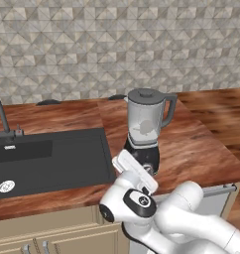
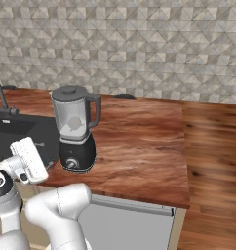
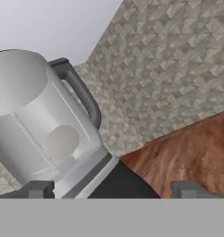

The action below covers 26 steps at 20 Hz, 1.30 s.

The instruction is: Open the blender lid, put the tangerine in the blender, close the lid, and start the blender.

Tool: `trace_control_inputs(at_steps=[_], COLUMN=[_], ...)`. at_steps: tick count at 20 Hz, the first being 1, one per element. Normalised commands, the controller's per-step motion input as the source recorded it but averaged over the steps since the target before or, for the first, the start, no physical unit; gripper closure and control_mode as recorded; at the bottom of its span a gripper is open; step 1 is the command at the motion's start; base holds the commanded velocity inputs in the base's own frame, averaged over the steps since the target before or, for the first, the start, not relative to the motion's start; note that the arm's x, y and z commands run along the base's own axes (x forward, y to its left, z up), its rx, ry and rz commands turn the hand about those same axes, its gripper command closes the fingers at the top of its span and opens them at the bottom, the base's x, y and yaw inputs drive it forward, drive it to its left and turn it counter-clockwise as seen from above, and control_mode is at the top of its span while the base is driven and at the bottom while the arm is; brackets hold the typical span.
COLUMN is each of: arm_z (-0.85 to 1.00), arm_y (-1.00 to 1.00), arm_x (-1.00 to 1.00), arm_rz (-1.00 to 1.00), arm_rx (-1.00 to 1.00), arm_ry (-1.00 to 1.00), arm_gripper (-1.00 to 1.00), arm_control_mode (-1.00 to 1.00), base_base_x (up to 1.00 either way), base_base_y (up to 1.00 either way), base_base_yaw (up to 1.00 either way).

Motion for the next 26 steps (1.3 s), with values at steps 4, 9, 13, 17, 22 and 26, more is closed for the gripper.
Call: trace_control_inputs(at_steps=[4,9,13,17,22,26], arm_z=[0.47,0.61,0.36,0.06,0.00,-0.07], arm_y=[0.00,0.35,0.66,0.67,0.71,0.58], arm_x=[0.02,0.17,0.17,0.16,0.17,0.09], arm_rz=[0.00,-0.09,-0.23,-0.37,-0.47,-0.49], arm_rx=[0.00,-0.02,-0.07,-0.06,-0.04,-0.01], arm_ry=[0.00,0.00,0.00,0.01,0.00,0.00], arm_gripper=[-1.00,-1.00,-1.00,-1.00,-1.00,-1.00], arm_control_mode=[-1.00,-1.00,-1.00,-1.00,-1.00,-1.00], base_base_x=[0.00,0.00,0.00,0.00,0.00,0.00], base_base_y=[0.00,0.00,0.00,0.00,0.00,0.00], base_base_yaw=[0.00,0.00,0.00,0.00,0.00,0.00])
